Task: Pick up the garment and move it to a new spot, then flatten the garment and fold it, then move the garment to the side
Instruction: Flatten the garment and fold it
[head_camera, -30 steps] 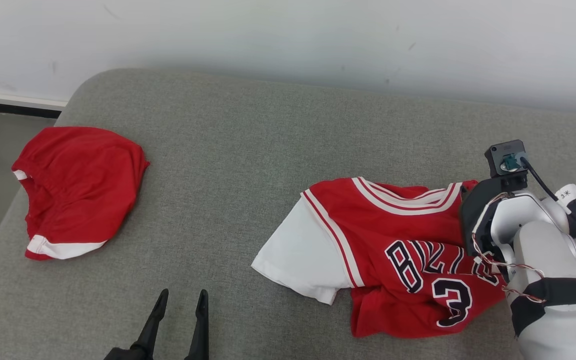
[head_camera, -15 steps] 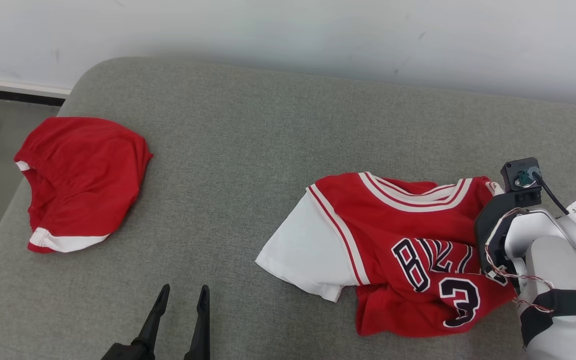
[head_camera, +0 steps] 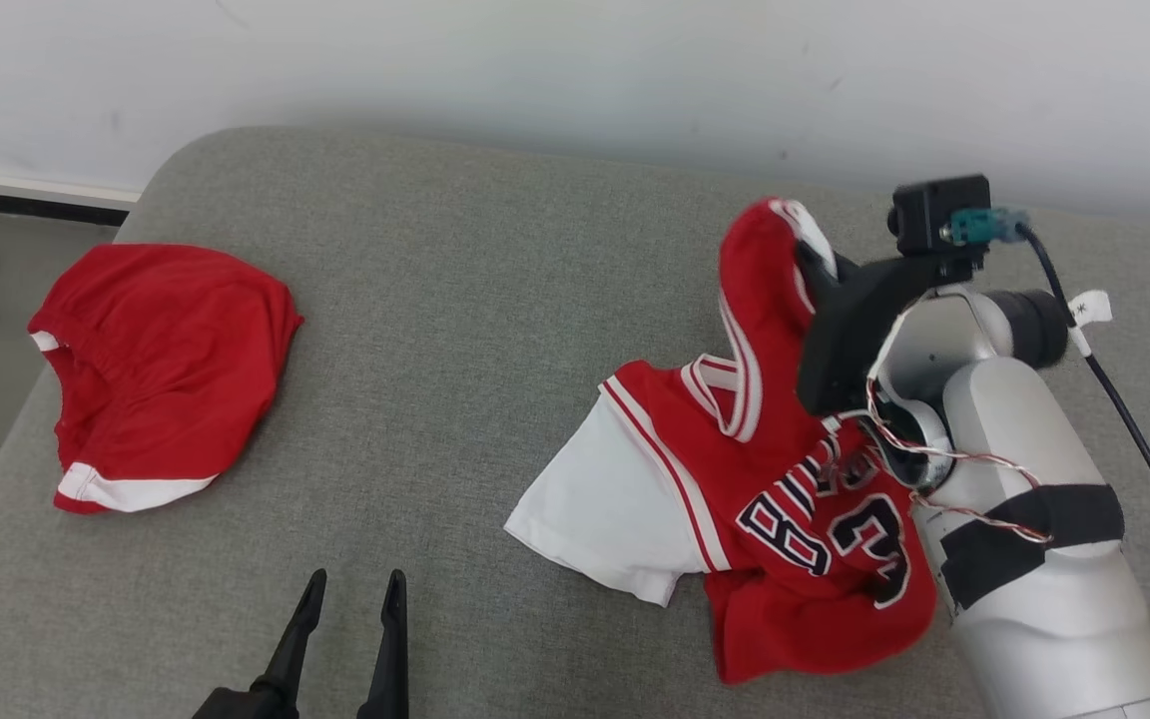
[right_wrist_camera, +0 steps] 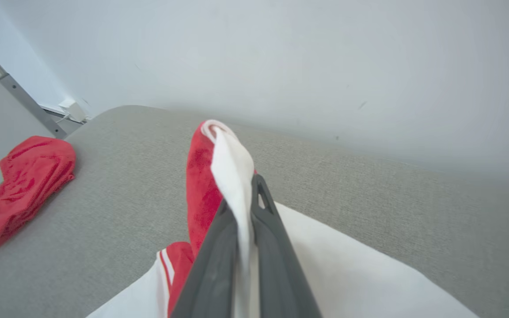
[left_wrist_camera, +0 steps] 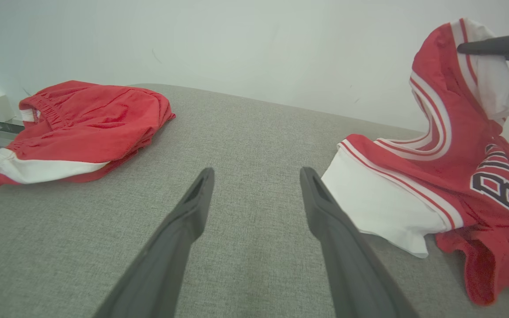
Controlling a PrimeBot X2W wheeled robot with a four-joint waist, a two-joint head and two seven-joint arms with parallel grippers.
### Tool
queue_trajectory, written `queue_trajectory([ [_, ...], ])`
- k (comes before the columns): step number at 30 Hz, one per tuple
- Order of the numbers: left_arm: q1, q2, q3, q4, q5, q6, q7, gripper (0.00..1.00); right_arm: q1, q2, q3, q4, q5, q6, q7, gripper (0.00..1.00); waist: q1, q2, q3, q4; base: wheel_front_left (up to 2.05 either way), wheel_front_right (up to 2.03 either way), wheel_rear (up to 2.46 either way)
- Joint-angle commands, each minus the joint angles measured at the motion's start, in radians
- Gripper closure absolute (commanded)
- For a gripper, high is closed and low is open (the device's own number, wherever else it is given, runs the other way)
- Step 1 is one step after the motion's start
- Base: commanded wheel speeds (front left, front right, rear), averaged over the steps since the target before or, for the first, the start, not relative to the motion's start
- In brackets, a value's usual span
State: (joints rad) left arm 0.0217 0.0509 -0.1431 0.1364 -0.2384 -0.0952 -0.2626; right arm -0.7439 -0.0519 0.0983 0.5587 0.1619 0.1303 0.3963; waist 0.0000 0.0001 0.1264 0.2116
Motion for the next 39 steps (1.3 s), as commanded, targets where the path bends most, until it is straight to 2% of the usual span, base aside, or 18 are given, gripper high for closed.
queue_trajectory([
  [1, 0.012, -0.001, 0.005, -0.003, 0.005, 0.003, -0.003, 0.0, -0.019, 0.002, 0.049, -0.035, 0.092, 0.001, -0.014, 1.0, 0.0, -0.0001, -0.007, -0.006, 0.0, 0.0, 0.0],
  [2, 0.012, -0.001, 0.005, -0.003, 0.005, 0.003, -0.003, 0.0, -0.019, 0.002, 0.049, -0.035, 0.092, 0.001, -0.014, 1.0, 0.0, -0.0001, -0.007, -0.006, 0.0, 0.0, 0.0],
  [3, 0.013, -0.001, 0.006, -0.004, 0.003, 0.003, -0.003, 0.0, -0.034, 0.002, 0.084, -0.059, 0.148, 0.001, -0.021, 1.0, 0.0, -0.0001, -0.01, -0.007, 0.0, 0.0, 0.0],
  [8, 0.013, -0.001, 0.011, -0.01, 0.008, 0.005, -0.003, 0.0, -0.112, 0.0, 0.237, -0.148, 0.23, 0.001, -0.108, 1.0, 0.0, -0.0001, -0.02, -0.01, 0.0, 0.0, 0.0],
  [14, 0.02, -0.001, 0.006, -0.013, 0.006, 0.003, -0.003, 0.0, -0.22, 0.001, 0.333, -0.191, 0.393, 0.001, -0.24, 1.0, 0.0, -0.0001, -0.03, -0.002, 0.0, 0.0, 0.0],
  [19, 0.031, -0.001, -0.001, -0.012, 0.0, 0.004, -0.003, 0.0, -0.299, 0.001, 0.319, -0.151, 0.465, 0.001, -0.406, 1.0, 0.0, -0.0001, -0.033, 0.002, 0.0, 0.0, 0.0],
  [21, 0.035, -0.001, -0.002, -0.012, -0.002, 0.004, -0.003, 0.0, -0.306, 0.001, 0.296, -0.102, 0.477, 0.001, -0.436, 1.0, 0.0, -0.0001, -0.034, 0.001, 0.0, 0.0, 0.0],
  [24, 0.037, -0.001, -0.001, -0.018, -0.004, 0.006, -0.003, 0.0, -0.287, 0.0, 0.231, -0.008, 0.406, 0.001, -0.457, 1.0, 0.0, -0.0001, -0.032, -0.006, 0.0, 0.0, 0.0],
  [29, 0.035, -0.001, -0.003, -0.024, -0.007, 0.009, -0.003, 0.0, -0.142, -0.018, 0.031, 0.102, 0.228, 0.001, -0.462, 1.0, 0.0, -0.0001, -0.02, -0.026, 0.0, 0.0, 0.0],
  [34, 0.016, 0.0, -0.001, -0.028, -0.006, 0.011, -0.003, 0.0, 0.055, -0.062, -0.2, 0.113, 0.068, 0.001, -0.455, 1.0, 0.0, -0.0001, 0.003, -0.058, 0.0, 0.0, 0.0],
  [39, -0.005, -0.001, -0.001, -0.024, -0.001, 0.006, -0.003, 0.0, 0.213, -0.053, -0.457, 0.047, -0.077, 0.001, -0.441, 1.0, 0.0, -0.0001, 0.016, -0.082, 0.0, 0.0, 0.0],
])
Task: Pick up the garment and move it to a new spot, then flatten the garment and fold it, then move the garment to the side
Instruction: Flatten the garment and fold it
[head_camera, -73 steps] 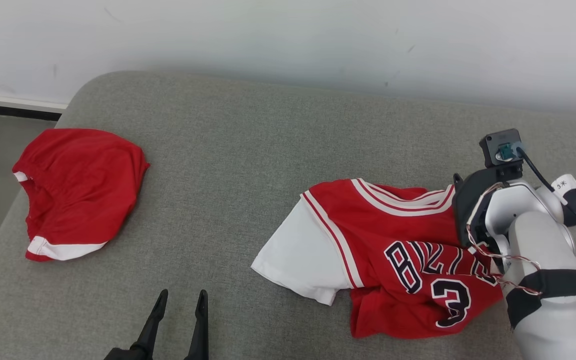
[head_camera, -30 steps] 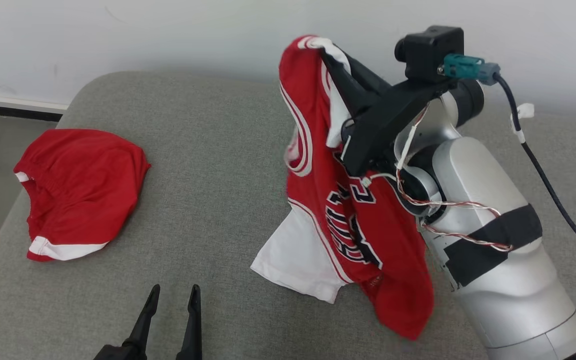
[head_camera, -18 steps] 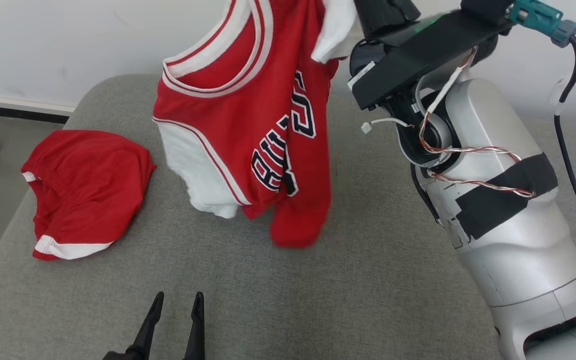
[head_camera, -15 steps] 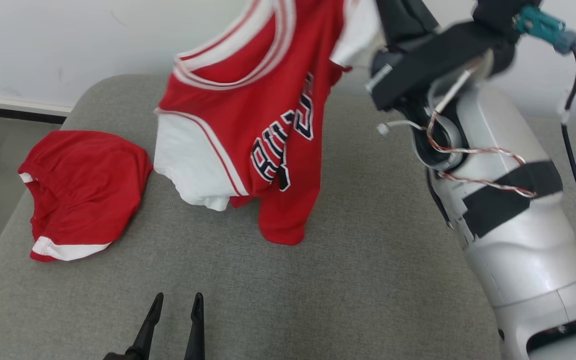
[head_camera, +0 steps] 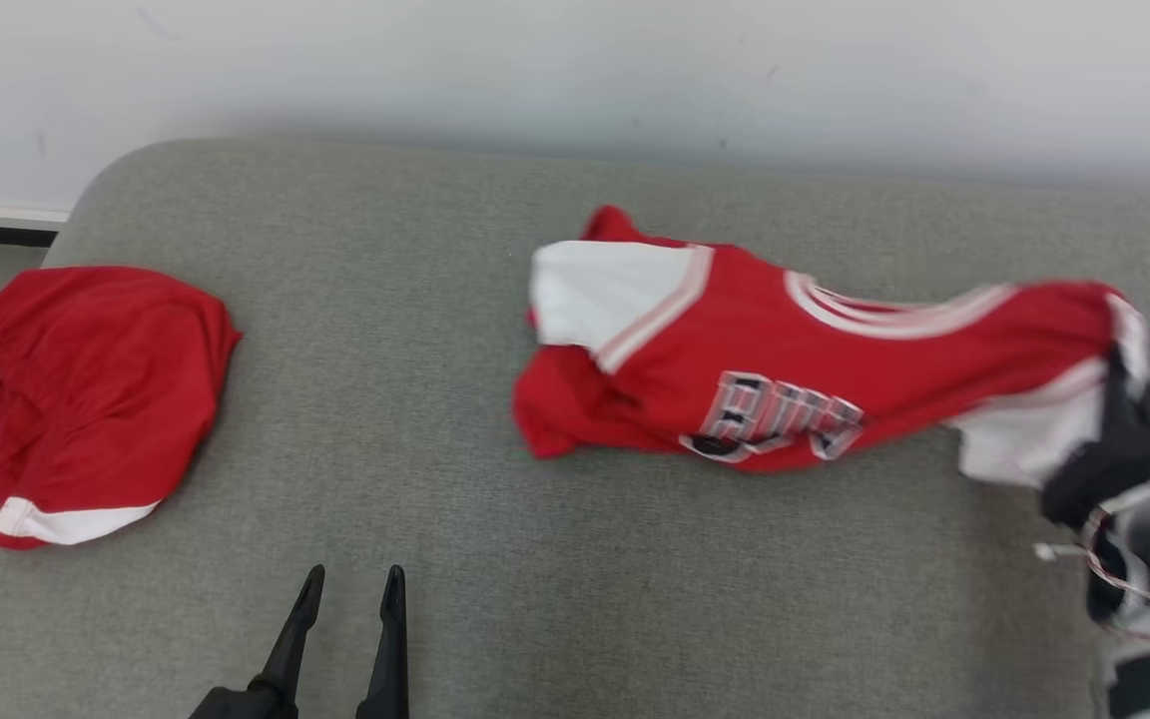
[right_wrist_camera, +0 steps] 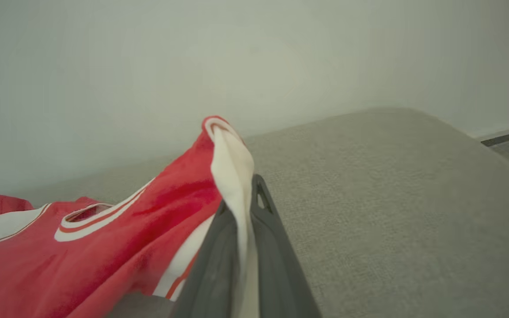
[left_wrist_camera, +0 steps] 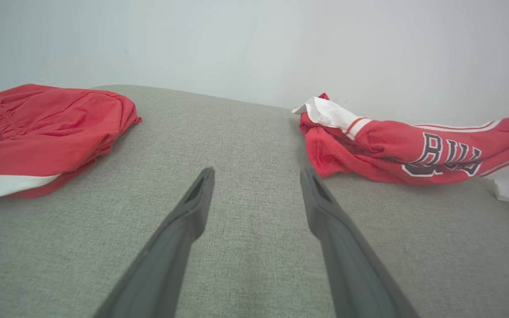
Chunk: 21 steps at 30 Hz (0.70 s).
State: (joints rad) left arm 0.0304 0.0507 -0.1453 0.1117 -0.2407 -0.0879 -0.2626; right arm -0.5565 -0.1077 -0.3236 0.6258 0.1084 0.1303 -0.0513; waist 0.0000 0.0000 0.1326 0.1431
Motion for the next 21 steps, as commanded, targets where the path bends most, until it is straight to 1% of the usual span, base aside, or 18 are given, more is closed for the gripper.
queue_trajectory([
  [1, -0.017, -0.001, 0.0, 0.003, 0.002, -0.003, -0.003, 0.0, 0.051, 0.015, -0.082, -0.043, -0.041, 0.001, 0.013, 1.0, 0.0, 0.0, 0.01, -0.016, 0.0, 0.0, 0.0],
  [4, -0.021, 0.0, -0.005, 0.009, -0.001, -0.004, -0.003, 0.0, 0.127, 0.037, -0.198, -0.111, -0.096, 0.001, 0.046, 1.0, 0.0, 0.0, 0.009, -0.021, 0.0, 0.0, 0.0],
  [7, -0.025, 0.0, -0.008, 0.011, -0.003, -0.005, -0.003, 0.0, 0.196, 0.05, -0.282, -0.169, -0.162, 0.001, 0.106, 1.0, 0.0, 0.0, 0.009, -0.024, 0.0, 0.0, 0.0],
  [8, -0.027, 0.0, -0.009, 0.012, -0.003, -0.005, -0.003, 0.0, 0.215, 0.053, -0.297, -0.179, -0.187, 0.001, 0.136, 0.61, 0.0, 0.0, 0.01, -0.025, 0.0, 0.0, 0.0],
  [9, -0.028, 0.0, -0.009, 0.013, -0.003, -0.005, -0.003, 0.0, 0.228, 0.055, -0.311, -0.192, -0.209, 0.001, 0.159, 0.0, 0.0, 0.0, 0.01, -0.025, 0.0, 0.0, 0.0],
  [12, -0.031, 0.0, -0.009, 0.015, -0.001, -0.006, -0.003, 0.0, 0.259, 0.057, -0.322, -0.227, -0.27, 0.001, 0.232, 0.0, 0.0, 0.0, 0.009, -0.024, 0.0, 0.0, 0.0],
  [16, -0.031, 0.0, -0.01, 0.018, 0.002, -0.006, -0.003, 0.0, 0.267, 0.057, -0.286, -0.307, -0.303, 0.001, 0.344, 0.0, 0.0, 0.0, 0.001, -0.015, 0.0, 0.0, 0.0],
  [19, -0.023, 0.0, -0.007, 0.018, 0.003, -0.006, -0.003, 0.0, 0.228, 0.057, -0.212, -0.387, -0.278, 0.001, 0.432, 0.0, 0.0, 0.0, -0.003, -0.011, 0.0, 0.0, 0.0],
  [21, -0.019, 0.0, -0.004, 0.017, 0.004, -0.006, -0.003, 0.0, 0.196, 0.057, -0.15, -0.435, -0.263, 0.001, 0.511, 0.0, 0.0, 0.0, -0.002, -0.008, 0.0, 0.0, 0.0],
])
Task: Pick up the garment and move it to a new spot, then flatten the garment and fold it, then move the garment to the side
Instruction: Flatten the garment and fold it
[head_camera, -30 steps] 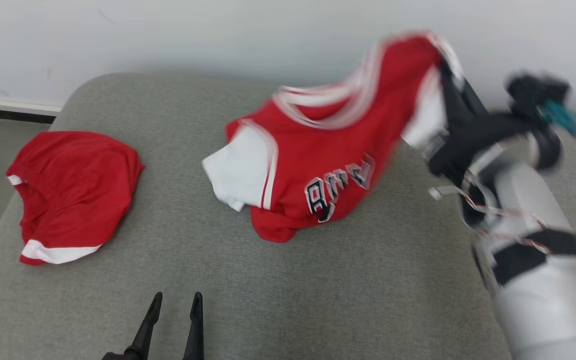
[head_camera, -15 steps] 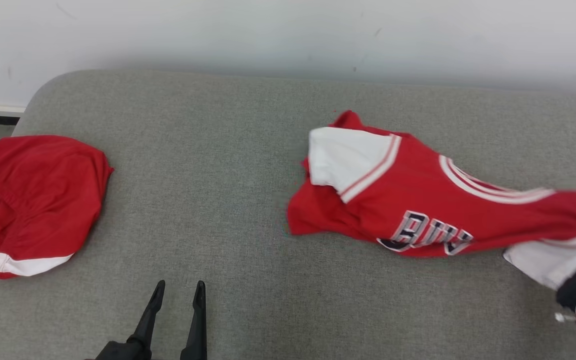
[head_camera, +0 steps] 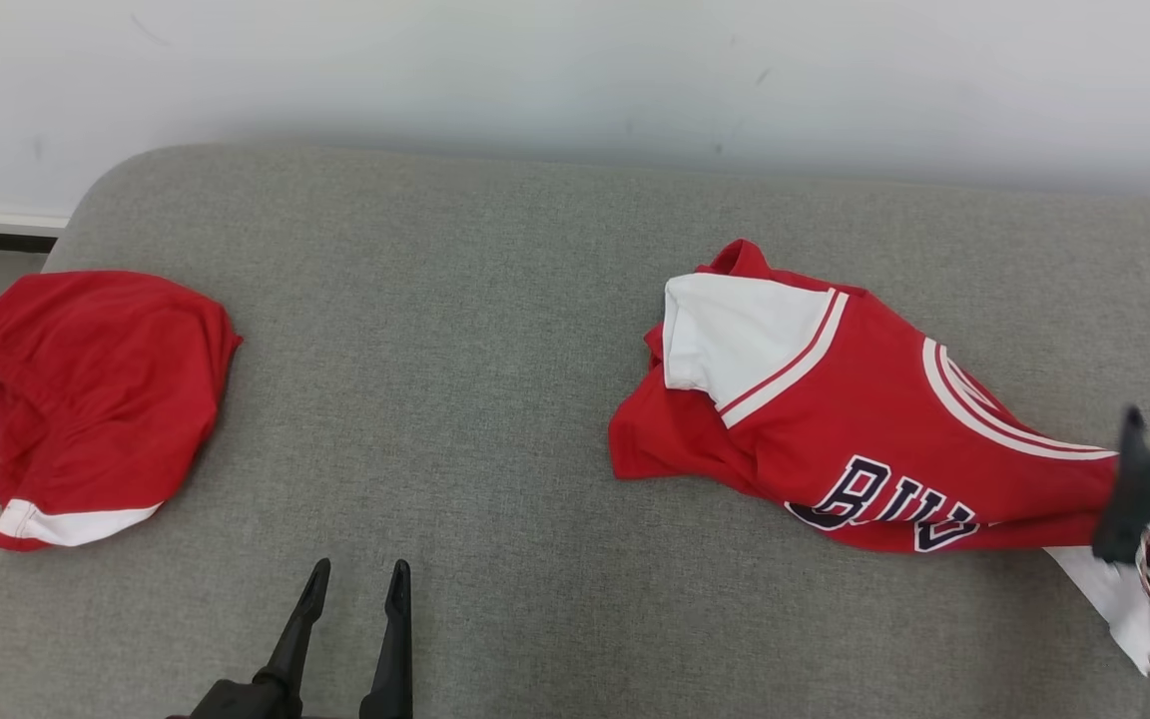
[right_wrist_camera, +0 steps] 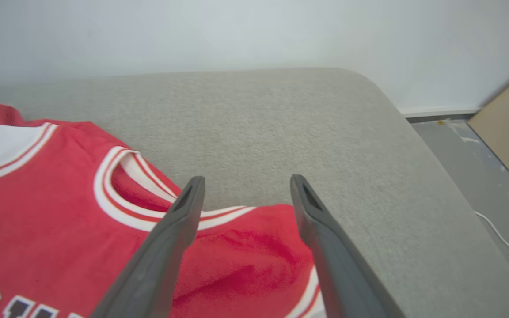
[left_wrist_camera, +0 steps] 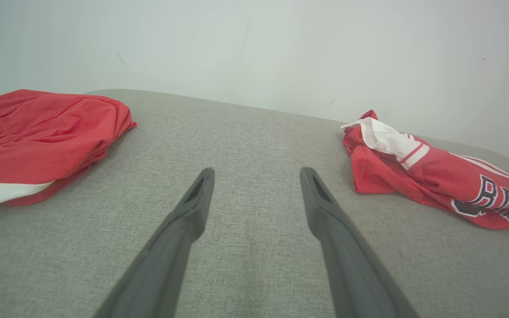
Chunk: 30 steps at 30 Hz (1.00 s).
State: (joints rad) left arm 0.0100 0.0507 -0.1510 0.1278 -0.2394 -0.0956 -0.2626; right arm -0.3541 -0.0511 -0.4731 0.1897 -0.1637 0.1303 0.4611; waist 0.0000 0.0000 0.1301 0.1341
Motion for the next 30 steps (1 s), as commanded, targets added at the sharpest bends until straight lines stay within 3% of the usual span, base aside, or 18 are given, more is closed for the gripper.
queue_trajectory([
  [1, 0.002, 0.0, 0.003, 0.0, 0.002, 0.001, -0.003, 0.0, -0.023, 0.001, 0.03, -0.016, 0.021, 0.001, 0.04, 0.0, 0.0, 0.0, 0.002, 0.003, 0.0, 0.0, 0.0],
  [6, -0.012, 0.0, -0.007, 0.0, -0.002, -0.003, -0.003, 0.0, -0.139, 0.001, 0.146, -0.008, 0.067, 0.001, 0.215, 0.0, 0.0, 0.0, 0.019, 0.028, 0.0, 0.0, 0.0],
  [11, -0.026, 0.0, -0.036, 0.002, -0.011, -0.005, -0.003, 0.0, -0.245, 0.001, 0.12, 0.125, 0.073, 0.001, 0.309, 0.0, 0.0, 0.0, 0.051, 0.08, 0.0, 0.0, 0.0],
  [23, -0.056, -0.001, -0.041, -0.012, -0.008, 0.0, -0.003, 0.0, -0.393, 0.001, -0.066, 0.345, -0.031, 0.001, 0.277, 0.0, 0.0, 0.0, 0.142, 0.169, 0.0, 0.0, 0.0],
  [30, -0.054, -0.001, -0.036, -0.018, 0.003, -0.004, -0.003, 0.0, -0.423, 0.0, -0.077, 0.433, -0.025, 0.001, 0.213, 0.0, 0.0, 0.0, 0.149, 0.169, 0.0, 0.0, 0.0],
])
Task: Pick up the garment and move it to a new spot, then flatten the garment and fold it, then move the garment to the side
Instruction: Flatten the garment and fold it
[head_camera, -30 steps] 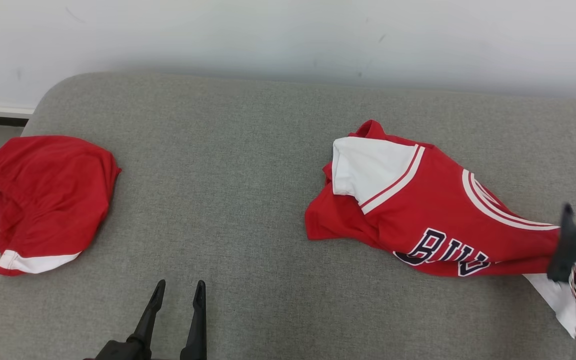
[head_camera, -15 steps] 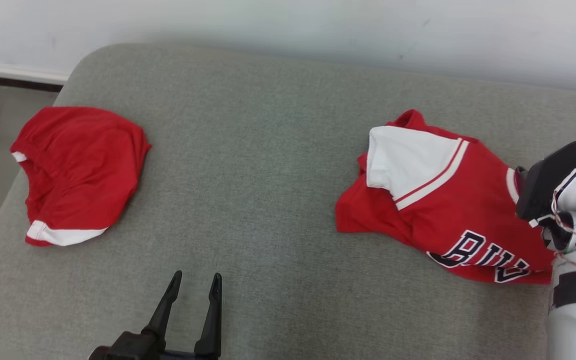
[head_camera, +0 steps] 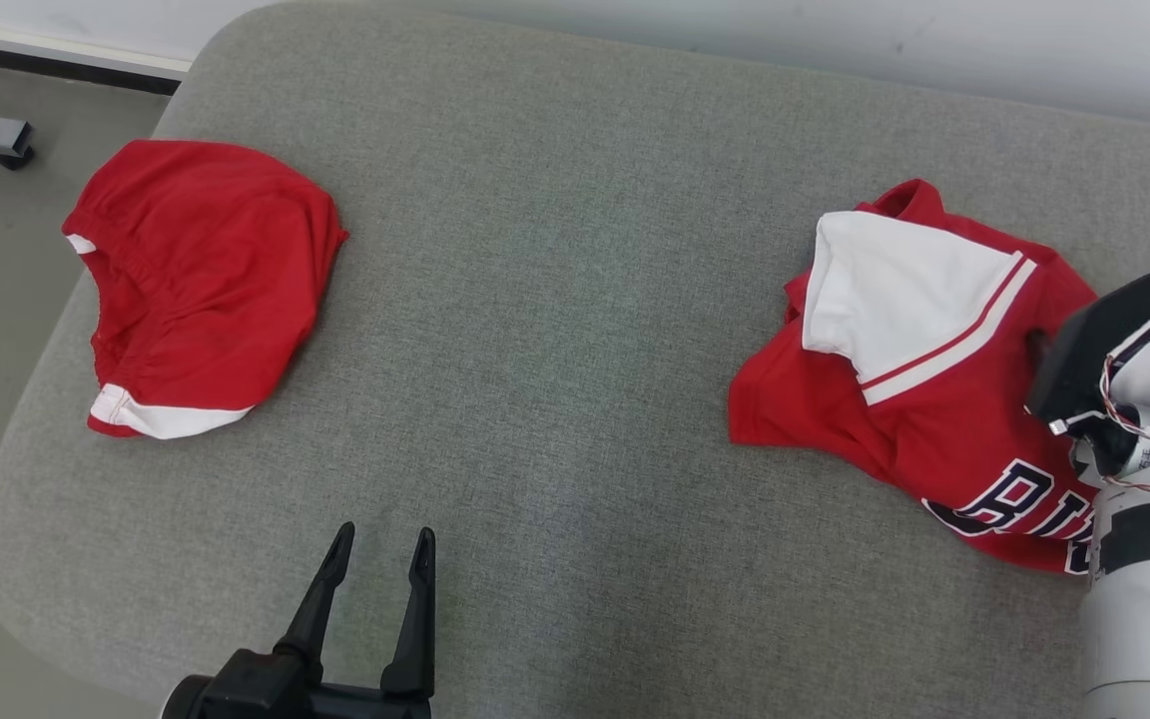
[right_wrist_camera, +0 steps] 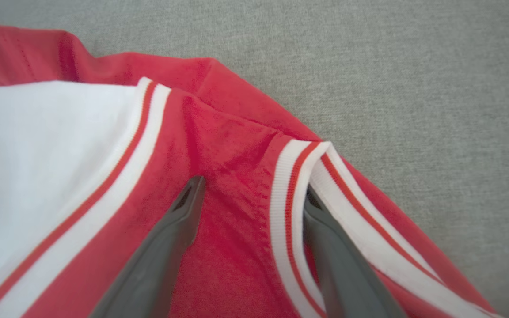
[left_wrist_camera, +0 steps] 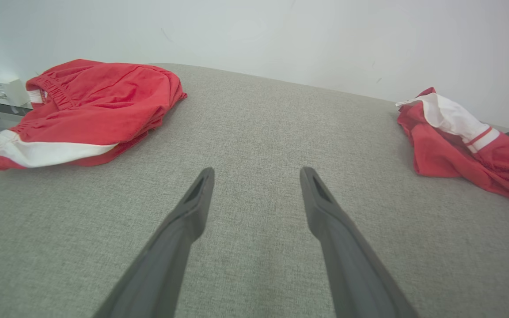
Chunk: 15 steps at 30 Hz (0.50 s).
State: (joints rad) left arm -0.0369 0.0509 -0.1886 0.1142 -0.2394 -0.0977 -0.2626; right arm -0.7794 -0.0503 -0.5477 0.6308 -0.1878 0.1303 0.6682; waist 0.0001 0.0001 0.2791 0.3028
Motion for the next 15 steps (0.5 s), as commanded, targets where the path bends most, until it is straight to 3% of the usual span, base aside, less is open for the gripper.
queue_trajectory([
  [1, -0.008, -0.001, 0.002, -0.005, 0.004, -0.002, -0.003, 0.0, -0.003, 0.0, 0.001, 0.007, 0.007, 0.001, -0.005, 0.0, -0.0001, -0.0001, 0.001, -0.001, 0.0, 0.0, 0.0],
  [4, -0.009, -0.001, 0.0, -0.005, 0.011, -0.004, -0.003, 0.0, -0.026, 0.0, 0.018, 0.041, 0.025, 0.001, -0.055, 0.0, -0.0001, -0.0001, 0.0, -0.006, 0.0, 0.0, 0.0],
  [7, -0.009, -0.001, 0.0, -0.004, 0.013, -0.007, -0.003, 0.0, -0.047, 0.0, 0.047, 0.066, 0.039, 0.001, -0.11, 0.95, -0.0001, -0.0001, -0.002, -0.01, 0.0, 0.0, 0.0],
  [8, -0.009, -0.001, 0.0, -0.003, 0.013, -0.005, -0.003, 0.0, -0.052, 0.0, 0.061, 0.067, 0.037, 0.001, -0.134, 1.0, -0.0001, -0.0001, -0.003, -0.012, 0.0, 0.0, 0.0],
  [11, -0.006, -0.001, 0.002, 0.001, 0.014, -0.005, -0.003, 0.0, -0.073, 0.001, 0.131, 0.089, 0.085, 0.001, -0.186, 1.0, -0.0001, -0.0001, -0.011, -0.016, 0.0, 0.0, 0.0],
  [15, 0.004, -0.001, 0.004, 0.009, 0.015, -0.006, -0.003, 0.0, -0.102, 0.0, 0.305, 0.098, 0.245, 0.001, -0.232, 1.0, -0.0001, -0.0001, -0.031, -0.022, 0.0, 0.0, 0.0],
])
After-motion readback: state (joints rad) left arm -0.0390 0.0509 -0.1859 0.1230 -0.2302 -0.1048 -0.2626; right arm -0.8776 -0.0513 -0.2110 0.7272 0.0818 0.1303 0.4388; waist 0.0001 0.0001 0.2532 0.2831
